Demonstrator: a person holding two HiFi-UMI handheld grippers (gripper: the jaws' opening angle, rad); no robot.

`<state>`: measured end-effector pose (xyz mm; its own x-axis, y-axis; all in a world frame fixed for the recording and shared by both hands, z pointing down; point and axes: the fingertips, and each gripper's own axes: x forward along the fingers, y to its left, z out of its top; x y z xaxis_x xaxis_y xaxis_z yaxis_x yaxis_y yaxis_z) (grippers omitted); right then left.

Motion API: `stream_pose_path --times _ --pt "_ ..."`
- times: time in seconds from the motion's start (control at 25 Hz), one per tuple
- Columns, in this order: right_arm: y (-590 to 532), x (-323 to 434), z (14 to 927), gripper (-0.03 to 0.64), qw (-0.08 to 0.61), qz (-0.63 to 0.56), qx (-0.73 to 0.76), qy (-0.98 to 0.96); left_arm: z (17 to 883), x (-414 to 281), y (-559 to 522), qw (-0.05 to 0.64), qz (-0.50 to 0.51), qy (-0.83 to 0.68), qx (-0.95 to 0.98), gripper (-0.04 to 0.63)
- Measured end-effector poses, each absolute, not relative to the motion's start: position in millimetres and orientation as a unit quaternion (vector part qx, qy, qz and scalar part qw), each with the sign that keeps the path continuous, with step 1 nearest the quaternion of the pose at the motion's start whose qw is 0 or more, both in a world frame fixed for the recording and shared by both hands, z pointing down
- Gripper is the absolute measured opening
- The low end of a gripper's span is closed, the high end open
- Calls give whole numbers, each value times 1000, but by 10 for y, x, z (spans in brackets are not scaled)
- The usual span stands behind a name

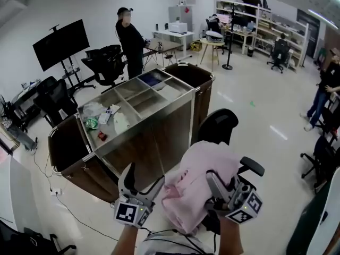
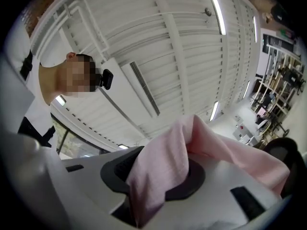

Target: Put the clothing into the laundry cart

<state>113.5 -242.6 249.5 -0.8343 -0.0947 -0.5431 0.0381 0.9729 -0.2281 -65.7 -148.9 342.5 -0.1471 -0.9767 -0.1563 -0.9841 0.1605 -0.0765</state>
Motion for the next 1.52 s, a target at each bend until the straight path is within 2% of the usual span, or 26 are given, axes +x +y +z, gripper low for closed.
stream_pose_path --times 0.48,0.84,1.04,1.28,1.52 --pt "-530 -724 2190 141 284 -120 125 943 3207 -1966 889 78 41 829 -553 434" --pt "456 -2038 1914 135 285 -119 216 926 3249 -2638 2322 87 50 885 -454 434" --pt "765 -2835 1796 133 279 -122 258 917 3362 -2946 2822 92 47 915 -389 434" --pt "872 -3956 1823 133 262 -144 300 906 3473 -3638 3103 98 26 944 -315 434" --pt "694 -5269 2355 135 183 -160 314 918 3294 -4426 2807 106 14 952 -287 434"
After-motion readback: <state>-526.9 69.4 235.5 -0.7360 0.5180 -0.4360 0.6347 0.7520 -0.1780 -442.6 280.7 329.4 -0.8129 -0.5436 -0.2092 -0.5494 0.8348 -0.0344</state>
